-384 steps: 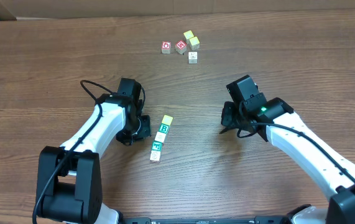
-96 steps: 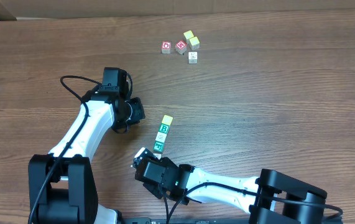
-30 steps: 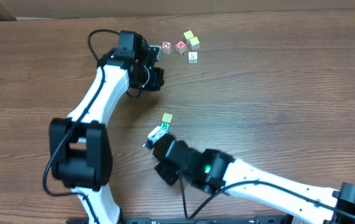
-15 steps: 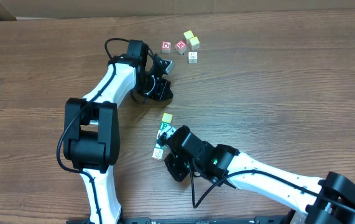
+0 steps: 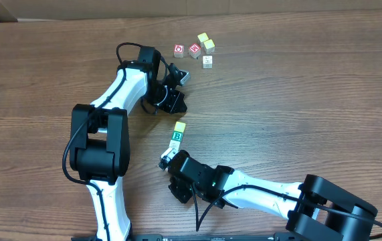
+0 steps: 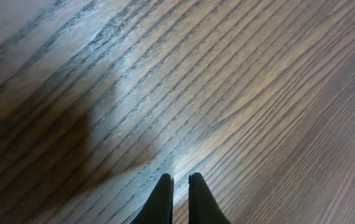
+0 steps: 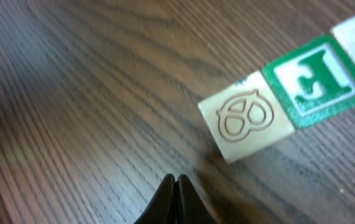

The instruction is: Flip 5 blocks

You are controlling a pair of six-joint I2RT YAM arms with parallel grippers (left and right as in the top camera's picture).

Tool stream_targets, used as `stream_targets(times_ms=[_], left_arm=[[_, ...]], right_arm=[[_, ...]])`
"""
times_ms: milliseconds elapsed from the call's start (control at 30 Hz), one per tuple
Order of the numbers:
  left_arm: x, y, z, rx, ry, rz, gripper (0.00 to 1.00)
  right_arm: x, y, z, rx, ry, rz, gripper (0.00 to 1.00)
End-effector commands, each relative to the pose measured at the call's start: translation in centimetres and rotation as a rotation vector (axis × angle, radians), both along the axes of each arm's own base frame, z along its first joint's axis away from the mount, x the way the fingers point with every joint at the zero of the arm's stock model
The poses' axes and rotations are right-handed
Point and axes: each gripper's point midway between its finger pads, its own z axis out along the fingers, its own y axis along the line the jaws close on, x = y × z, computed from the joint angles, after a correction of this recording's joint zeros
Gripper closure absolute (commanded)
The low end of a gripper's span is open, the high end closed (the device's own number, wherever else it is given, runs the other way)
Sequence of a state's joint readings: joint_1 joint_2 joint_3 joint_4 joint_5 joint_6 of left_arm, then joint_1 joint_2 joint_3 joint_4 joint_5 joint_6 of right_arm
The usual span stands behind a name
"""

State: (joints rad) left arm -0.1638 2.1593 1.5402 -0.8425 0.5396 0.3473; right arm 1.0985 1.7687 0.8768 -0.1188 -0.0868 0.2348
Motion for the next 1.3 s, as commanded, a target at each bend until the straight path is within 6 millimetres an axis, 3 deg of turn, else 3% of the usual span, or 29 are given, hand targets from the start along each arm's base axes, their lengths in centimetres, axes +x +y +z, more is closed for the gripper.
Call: stream_targets(times_ms=[0,367,567,733,1267], left_arm=[[-0.4,-0.6,-0.6,-0.017,0.001,-0.046,0.96],[-1.7,-0.3,-1.4,-0.009,0.029,-0.073,0.96],[-2.0,-0.2,-1.7,-0.007,0.043,-0.072,0.96],[-2.8,0.0,-2.4,0.001,0.064,-0.079,0.96],[-3.2,0.4,-3.0,0.025,0.07,-0.077,0.96]], right_arm=[[0.3,0.1,-0.2,-0.002,-0.015,-0.005,0.96],[0.4,0.3,-0.1,0.009,-0.017,-0.009,0.96],[-0.3,0.6,-1.6,-0.01,-0.008,0.016,0.96],[-0.3,1.0,-1.5,0.004,-0.018,0.021,0.96],[1.6,0.4,-2.3,-0.032,-0.085,-0.05,0.96]])
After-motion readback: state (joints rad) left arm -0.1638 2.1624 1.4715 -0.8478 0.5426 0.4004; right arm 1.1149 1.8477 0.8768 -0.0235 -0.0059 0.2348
